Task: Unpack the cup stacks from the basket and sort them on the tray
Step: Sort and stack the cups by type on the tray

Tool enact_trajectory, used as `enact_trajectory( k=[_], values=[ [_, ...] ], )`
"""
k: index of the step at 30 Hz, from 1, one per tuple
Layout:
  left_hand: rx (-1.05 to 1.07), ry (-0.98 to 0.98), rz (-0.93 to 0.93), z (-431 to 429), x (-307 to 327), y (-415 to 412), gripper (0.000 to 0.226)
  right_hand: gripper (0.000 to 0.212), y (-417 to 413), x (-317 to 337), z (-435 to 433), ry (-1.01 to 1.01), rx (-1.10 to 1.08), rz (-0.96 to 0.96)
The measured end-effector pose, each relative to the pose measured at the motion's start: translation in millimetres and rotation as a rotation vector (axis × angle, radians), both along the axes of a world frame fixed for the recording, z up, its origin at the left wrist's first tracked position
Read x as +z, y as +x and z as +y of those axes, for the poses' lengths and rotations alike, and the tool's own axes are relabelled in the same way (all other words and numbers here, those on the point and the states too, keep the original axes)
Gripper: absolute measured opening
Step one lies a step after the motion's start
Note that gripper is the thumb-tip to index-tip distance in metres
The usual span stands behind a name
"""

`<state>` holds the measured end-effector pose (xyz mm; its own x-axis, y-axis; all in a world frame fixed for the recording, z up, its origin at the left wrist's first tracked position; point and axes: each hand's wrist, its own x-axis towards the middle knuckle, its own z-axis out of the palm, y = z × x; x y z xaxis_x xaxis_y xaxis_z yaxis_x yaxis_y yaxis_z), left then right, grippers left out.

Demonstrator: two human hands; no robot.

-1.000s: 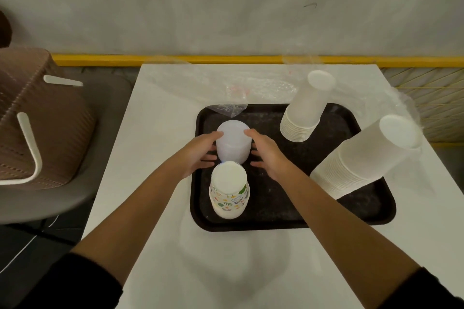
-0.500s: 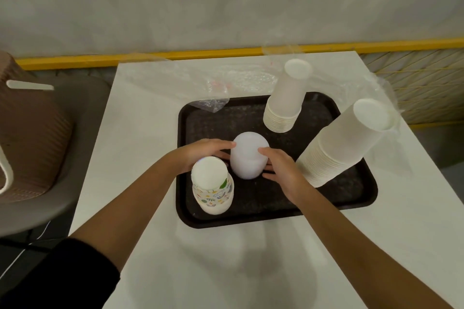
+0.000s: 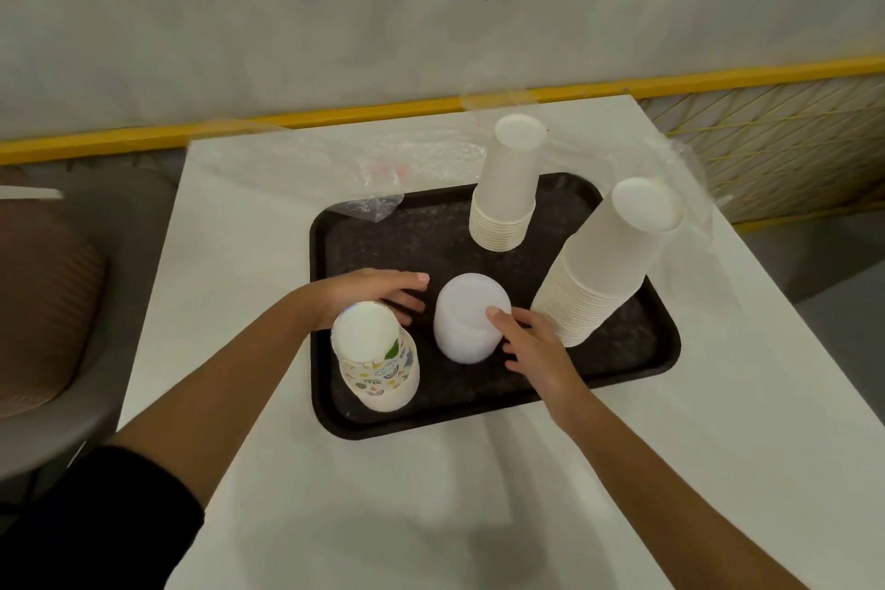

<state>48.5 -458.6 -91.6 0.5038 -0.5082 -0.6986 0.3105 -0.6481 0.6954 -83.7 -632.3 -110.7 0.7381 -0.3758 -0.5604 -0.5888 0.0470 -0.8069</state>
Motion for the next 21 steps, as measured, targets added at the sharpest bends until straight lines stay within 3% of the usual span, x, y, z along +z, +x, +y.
enact_trajectory(
  k=[4,9,14,17,21],
  values=[
    [0.145,-0.02,-0.116,22,13,-14,0.037,0.059,-11,10,2,-0.088,0.05,-0.041],
    [0.286,-0.106,-0.267,45,45,-43,0.031,0.051,-28,30,9,-0.258,0.146,-0.179],
    [0.258,-0.203,-0.382,67,68,-73,0.046,0.062,-25,46,25,-0.352,0.377,-0.231],
    [0.211,-0.156,-0.457,67,73,-87,0.04,0.07,-18,53,44,-0.44,0.571,-0.238],
    [0.111,-0.034,-0.625,60,72,-100,0.054,0.075,-5,52,65,-0.492,0.707,-0.274]
  ],
)
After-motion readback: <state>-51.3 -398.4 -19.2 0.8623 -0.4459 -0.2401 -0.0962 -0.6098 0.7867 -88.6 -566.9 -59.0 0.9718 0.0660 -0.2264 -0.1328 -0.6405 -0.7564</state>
